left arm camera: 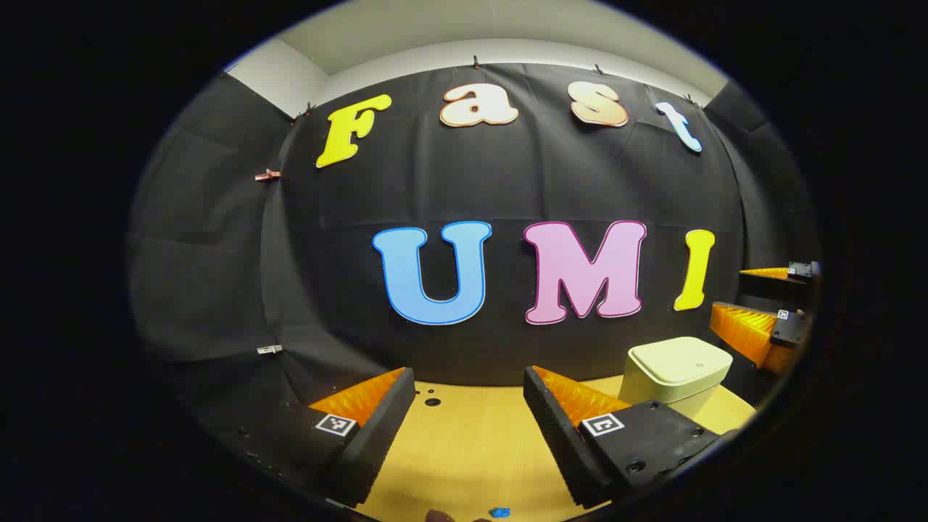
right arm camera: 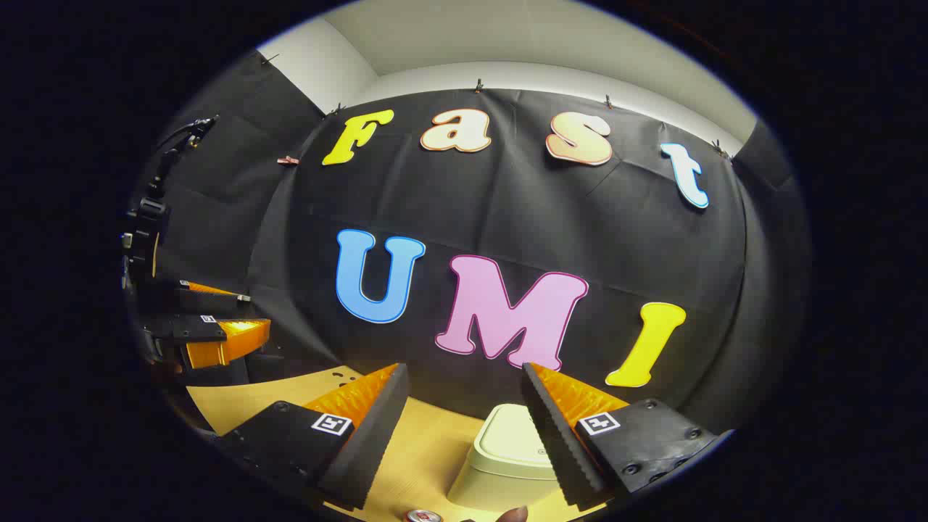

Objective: Press the lid of the desktop garbage bin to open it, pick up the crumpled paper on the desktop and throw it into the bin, then pick up the pop can on the desktop and drop it into the bin, and finally close the garbage bin lid.

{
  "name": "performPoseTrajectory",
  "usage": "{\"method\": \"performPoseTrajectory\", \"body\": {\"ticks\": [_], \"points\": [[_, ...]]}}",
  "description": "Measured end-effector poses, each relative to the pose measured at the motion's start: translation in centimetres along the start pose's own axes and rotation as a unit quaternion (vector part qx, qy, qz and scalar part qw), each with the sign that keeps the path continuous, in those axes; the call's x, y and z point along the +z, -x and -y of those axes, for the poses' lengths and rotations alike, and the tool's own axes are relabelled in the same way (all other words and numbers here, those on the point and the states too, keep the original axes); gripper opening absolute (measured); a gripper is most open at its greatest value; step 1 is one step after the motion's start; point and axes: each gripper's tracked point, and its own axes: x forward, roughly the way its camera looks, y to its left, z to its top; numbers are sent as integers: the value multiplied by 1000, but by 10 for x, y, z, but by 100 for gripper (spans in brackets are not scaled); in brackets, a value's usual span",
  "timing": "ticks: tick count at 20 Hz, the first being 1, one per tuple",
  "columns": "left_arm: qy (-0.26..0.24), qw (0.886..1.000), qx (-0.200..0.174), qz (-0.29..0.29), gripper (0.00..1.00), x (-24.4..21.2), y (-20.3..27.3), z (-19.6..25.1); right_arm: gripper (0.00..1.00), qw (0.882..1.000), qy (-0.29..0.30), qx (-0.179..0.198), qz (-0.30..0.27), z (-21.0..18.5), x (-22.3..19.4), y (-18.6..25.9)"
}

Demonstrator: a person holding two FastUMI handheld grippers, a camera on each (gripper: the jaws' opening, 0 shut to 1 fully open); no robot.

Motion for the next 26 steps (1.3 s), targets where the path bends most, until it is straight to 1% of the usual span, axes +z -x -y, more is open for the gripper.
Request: {"method": "performPoseTrajectory", "body": {"ticks": [2, 3, 5, 6, 7, 8, 13, 15, 16, 19, 21, 22, 23, 24, 25, 26], "points": [[-4, 1000, -3, 4, 97, 2, -3, 2, 96, 1000, -1, -6, -5, 7, -3, -1], [-7, 1000, -5, 4, 97, 3, -5, 5, 97, 1000, -2, -8, -7, 10, -2, -2], [-10, 1000, -8, 3, 97, 4, -11, 9, 96, 1000, -4, -15, -10, 18, -2, -3], [-10, 1000, -11, 4, 97, 4, -12, 11, 97, 1000, -7, -19, -10, 24, -1, -4], [-11, 1000, -14, 4, 97, 5, -14, 14, 96, 1000, -11, -23, -9, 29, 0, -4], [-12, 1000, -18, 6, 97, 4, -16, 18, 97, 1000, -13, -27, -8, 34, 0, -4], [-25, 999, -28, 10, 96, 7, -27, 28, 97, 999, -17, -40, -1, 61, 1, -4], [-26, 999, -26, 9, 97, 6, -30, 30, 96, 999, -14, -34, -1, 67, -1, -2], [-25, 999, -26, 8, 97, 6, -30, 32, 98, 1000, -15, -26, -3, 67, -3, -2], [-21, 999, -28, 4, 97, 4, -32, 38, 98, 999, -31, -2, -16, 68, -9, -4], [-21, 999, -31, 2, 97, 3, -32, 43, 93, 999, -36, 3, -22, 68, -11, -6], [-23, 999, -32, 3, 97, 2, -32, 44, 89, 999, -33, 5, -27, 68, -14, -7], [-24, 999, -33, 4, 97, 3, -32, 46, 79, 999, -24, 6, -34, 68, -17, -7], [-25, 999, -35, 4, 97, 2, -32, 48, 56, 999, -13, 12, -38, 66, -20, -6], [-25, 999, -36, 3, 97, 2, -33, 49, 33, 998, -14, 37, -44, 57, -22, -4], [-25, 999, -37, 1, 97, 1, -32, 49, 10, 998, -19, 46, -44, 51, -23, -7]]}}
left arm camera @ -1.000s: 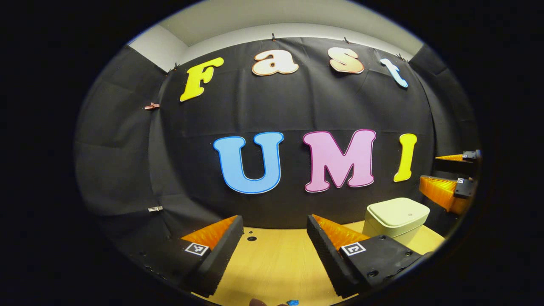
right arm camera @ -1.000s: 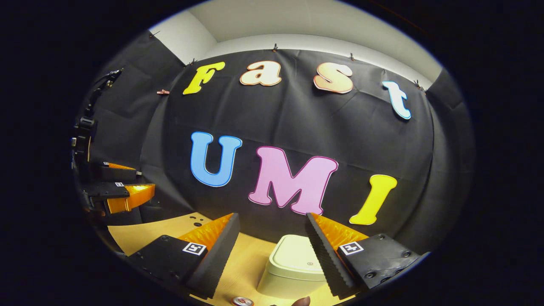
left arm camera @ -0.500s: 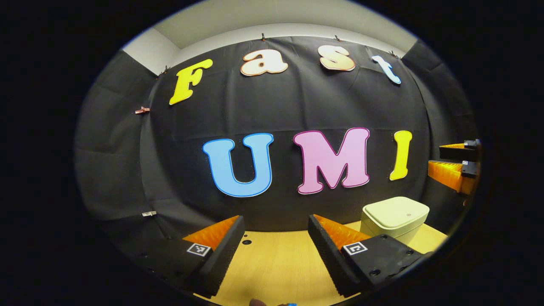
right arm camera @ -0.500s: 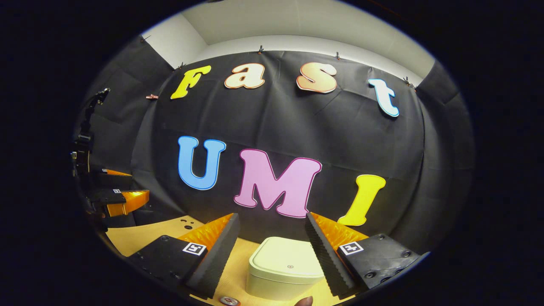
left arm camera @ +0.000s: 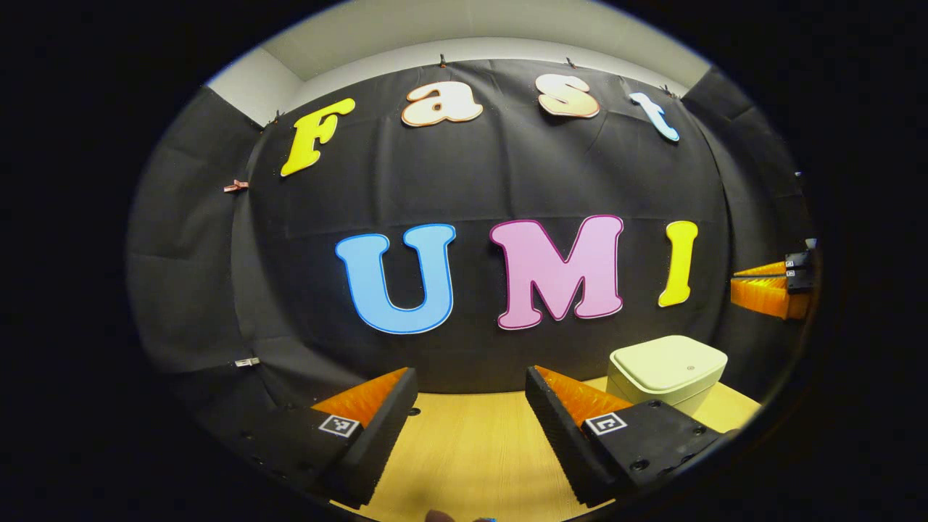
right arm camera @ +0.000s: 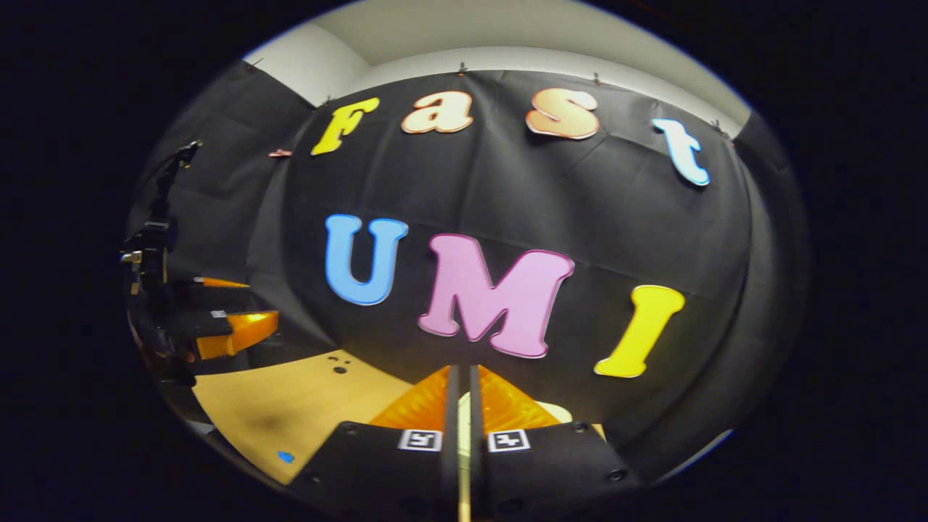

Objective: Press the lid of the desktop garbage bin to open it, pick up the crumpled paper on the desktop and throw it into the bin, then pick up the pop can on the desktop and drop it into the bin, and finally close the garbage bin lid.

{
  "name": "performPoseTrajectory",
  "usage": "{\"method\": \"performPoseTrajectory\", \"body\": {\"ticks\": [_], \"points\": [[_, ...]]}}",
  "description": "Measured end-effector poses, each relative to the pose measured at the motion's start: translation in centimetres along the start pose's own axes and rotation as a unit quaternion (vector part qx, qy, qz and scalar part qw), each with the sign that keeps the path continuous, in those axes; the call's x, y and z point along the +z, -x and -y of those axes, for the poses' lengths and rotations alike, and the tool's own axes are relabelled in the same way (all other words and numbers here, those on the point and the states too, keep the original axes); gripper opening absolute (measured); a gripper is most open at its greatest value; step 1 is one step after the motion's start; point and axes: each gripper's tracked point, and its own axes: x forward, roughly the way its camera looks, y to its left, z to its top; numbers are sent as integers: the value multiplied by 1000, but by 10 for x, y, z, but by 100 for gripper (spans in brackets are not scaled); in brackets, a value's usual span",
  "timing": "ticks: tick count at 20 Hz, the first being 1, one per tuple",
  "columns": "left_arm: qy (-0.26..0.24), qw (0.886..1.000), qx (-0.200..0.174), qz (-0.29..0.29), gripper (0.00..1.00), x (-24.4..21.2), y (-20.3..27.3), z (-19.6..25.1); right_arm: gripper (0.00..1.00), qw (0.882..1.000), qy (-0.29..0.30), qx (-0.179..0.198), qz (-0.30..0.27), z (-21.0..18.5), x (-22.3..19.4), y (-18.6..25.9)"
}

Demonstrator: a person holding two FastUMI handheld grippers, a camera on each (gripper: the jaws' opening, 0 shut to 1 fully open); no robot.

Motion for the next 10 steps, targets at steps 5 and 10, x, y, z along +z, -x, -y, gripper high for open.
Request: {"method": "performPoseTrajectory", "body": {"ticks": [5, 10], "points": [[4, 1000, 0, -2, 97, -2, 1, -1, 5, 998, -26, -34, -35, 18, -22, 3], [6, 1000, 0, -9, 97, -8, 4, -5, 5, 994, -19, -67, -88, 55, -51, -16]]}}
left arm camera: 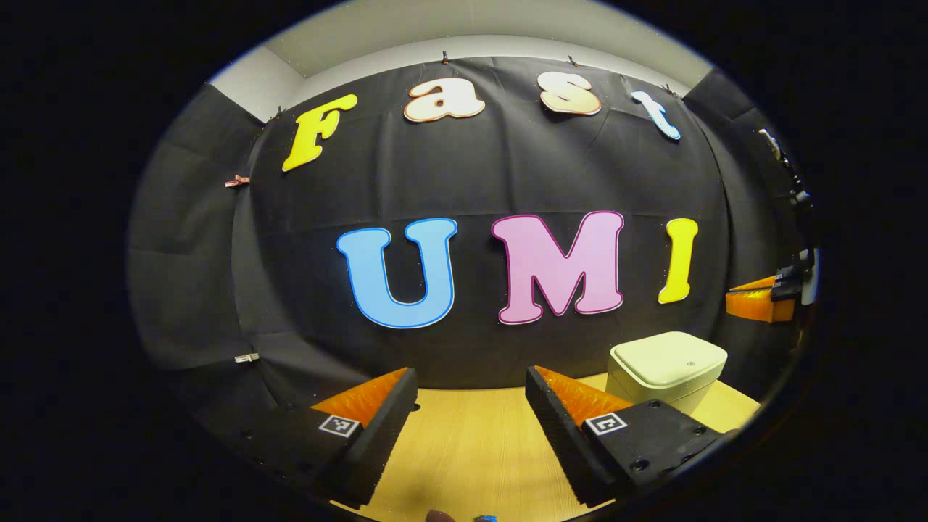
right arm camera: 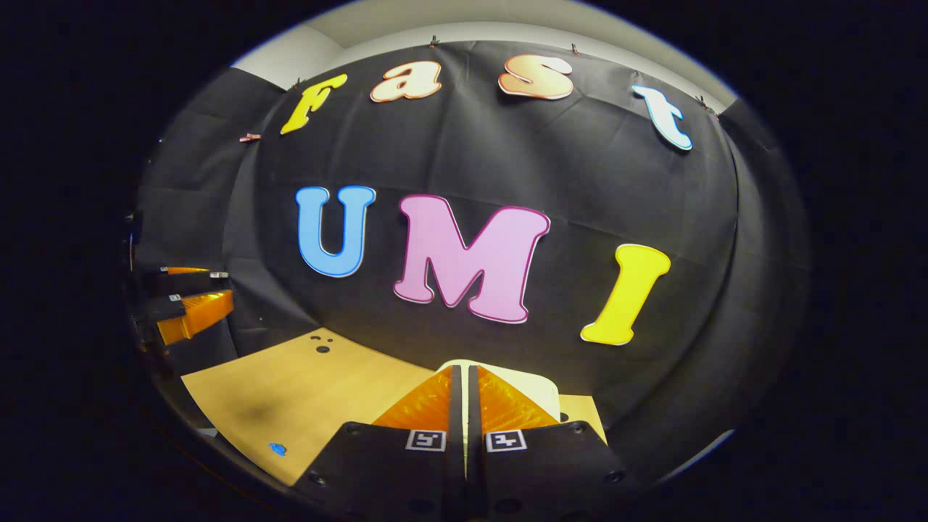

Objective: Press the lid of the desktop garbage bin to open it, pick up the crumpled paper on the desktop and throw it into the bin, then pick up the pop can on the desktop and drop it into the bin, and finally close the garbage bin lid.

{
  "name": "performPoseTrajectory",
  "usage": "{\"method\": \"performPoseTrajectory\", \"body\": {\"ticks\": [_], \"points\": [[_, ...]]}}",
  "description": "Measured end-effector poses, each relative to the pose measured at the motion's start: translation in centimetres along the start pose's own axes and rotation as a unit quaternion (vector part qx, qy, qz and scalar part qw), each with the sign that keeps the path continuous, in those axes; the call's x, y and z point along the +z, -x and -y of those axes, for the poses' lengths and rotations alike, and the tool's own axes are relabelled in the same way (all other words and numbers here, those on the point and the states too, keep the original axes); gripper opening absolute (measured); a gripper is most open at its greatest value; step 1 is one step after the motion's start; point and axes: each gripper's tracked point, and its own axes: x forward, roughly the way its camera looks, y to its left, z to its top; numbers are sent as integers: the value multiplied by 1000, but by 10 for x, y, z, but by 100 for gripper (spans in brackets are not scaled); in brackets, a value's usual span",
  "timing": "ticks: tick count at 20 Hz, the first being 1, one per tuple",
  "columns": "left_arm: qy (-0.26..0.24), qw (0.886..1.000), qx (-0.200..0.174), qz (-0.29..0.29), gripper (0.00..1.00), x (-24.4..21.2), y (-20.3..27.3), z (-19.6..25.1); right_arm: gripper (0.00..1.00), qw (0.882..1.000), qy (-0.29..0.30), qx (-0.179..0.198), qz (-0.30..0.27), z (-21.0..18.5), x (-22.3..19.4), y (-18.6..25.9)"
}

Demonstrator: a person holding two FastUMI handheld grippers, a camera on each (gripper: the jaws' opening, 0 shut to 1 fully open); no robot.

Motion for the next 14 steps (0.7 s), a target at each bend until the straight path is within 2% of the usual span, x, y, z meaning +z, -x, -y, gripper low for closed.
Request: {"method": "performPoseTrajectory", "body": {"ticks": [14], "points": [[0, 1000, 10, -9, 97, -7, 9, -3, 6, 996, -30, -10, -85, 25, -76, -62]]}}
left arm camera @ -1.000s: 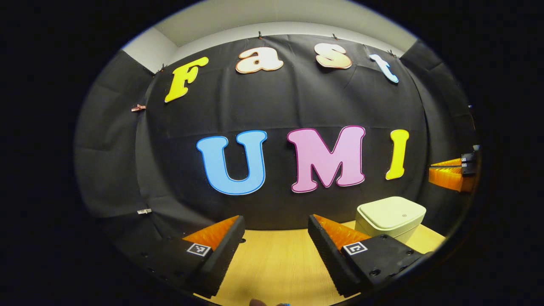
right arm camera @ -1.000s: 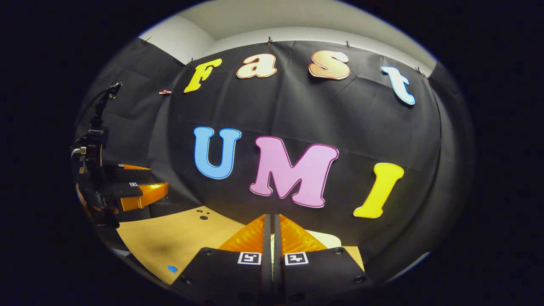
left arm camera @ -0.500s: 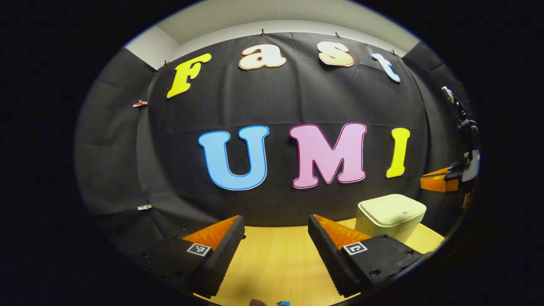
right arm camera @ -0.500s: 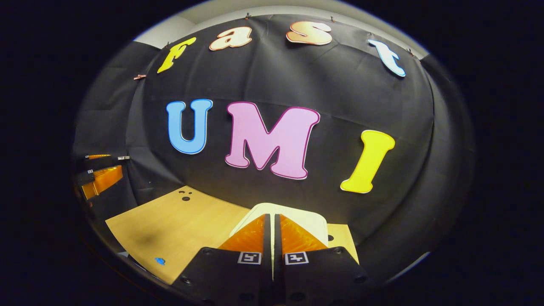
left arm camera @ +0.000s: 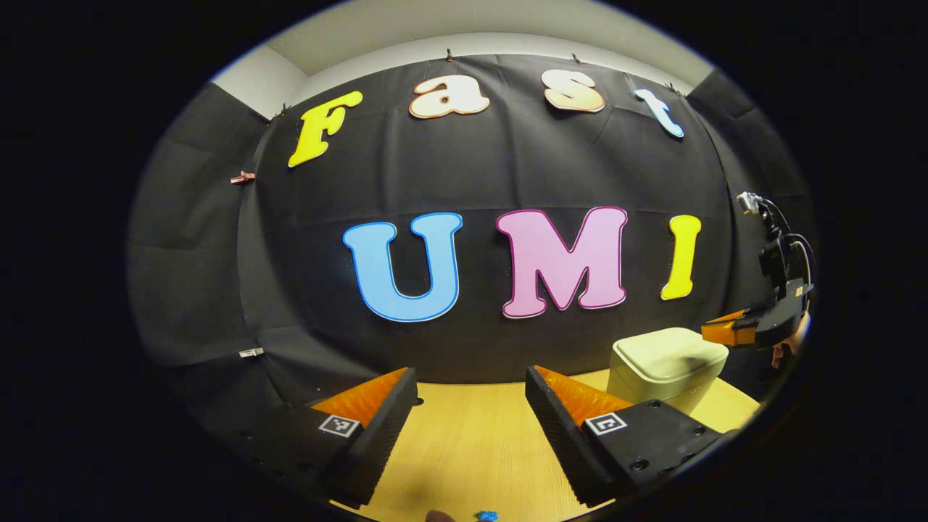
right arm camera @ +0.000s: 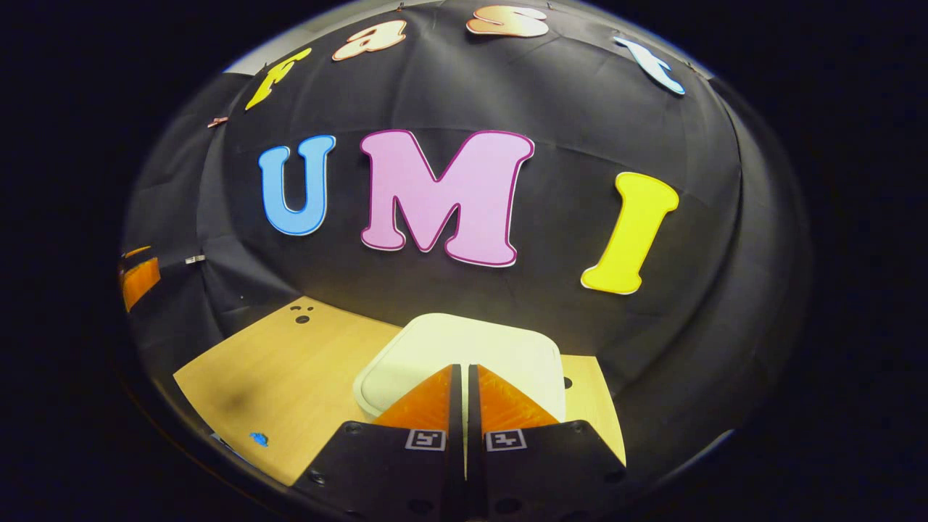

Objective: Press the lid of the desktop garbage bin to open it, pick up the crumpled paper on the desktop and throw it into the bin, then pick up the pop can on the desktop and drop it into the bin, and finally close the garbage bin lid.

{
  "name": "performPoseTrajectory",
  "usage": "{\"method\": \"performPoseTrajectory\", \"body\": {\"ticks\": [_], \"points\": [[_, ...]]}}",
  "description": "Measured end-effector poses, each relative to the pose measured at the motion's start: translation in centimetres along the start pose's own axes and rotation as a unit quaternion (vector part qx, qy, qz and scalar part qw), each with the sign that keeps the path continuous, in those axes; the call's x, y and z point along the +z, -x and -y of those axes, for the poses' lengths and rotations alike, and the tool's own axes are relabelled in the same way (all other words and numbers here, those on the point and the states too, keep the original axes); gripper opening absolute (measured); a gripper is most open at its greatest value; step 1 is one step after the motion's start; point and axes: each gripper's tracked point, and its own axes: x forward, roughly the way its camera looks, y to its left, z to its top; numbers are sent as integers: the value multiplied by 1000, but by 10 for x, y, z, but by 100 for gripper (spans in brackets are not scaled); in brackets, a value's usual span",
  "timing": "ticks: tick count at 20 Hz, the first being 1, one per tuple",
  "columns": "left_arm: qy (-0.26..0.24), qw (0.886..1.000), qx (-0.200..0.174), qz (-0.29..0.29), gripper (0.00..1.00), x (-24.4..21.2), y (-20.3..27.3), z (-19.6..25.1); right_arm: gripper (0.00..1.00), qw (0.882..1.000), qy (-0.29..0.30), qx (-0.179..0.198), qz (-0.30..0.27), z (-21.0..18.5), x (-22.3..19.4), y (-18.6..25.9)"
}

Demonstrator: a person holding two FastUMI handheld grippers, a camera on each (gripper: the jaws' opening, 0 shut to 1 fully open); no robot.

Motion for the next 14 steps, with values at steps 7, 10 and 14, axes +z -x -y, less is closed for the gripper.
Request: {"method": "performPoseTrajectory", "body": {"ticks": [7, 10, 14], "points": [[0, 1000, 4, -6, 97, -3, 3, -1, 6, 999, -6, 8, -32, -8, -27, -20], [0, 1000, 6, -10, 97, -6, 3, -2, 6, 999, 3, 8, -42, -10, -38, -24], [-2, 1000, 10, -15, 97, -8, 3, -4, 5, 999, 2, 1, -35, -9, -39, -24]]}}
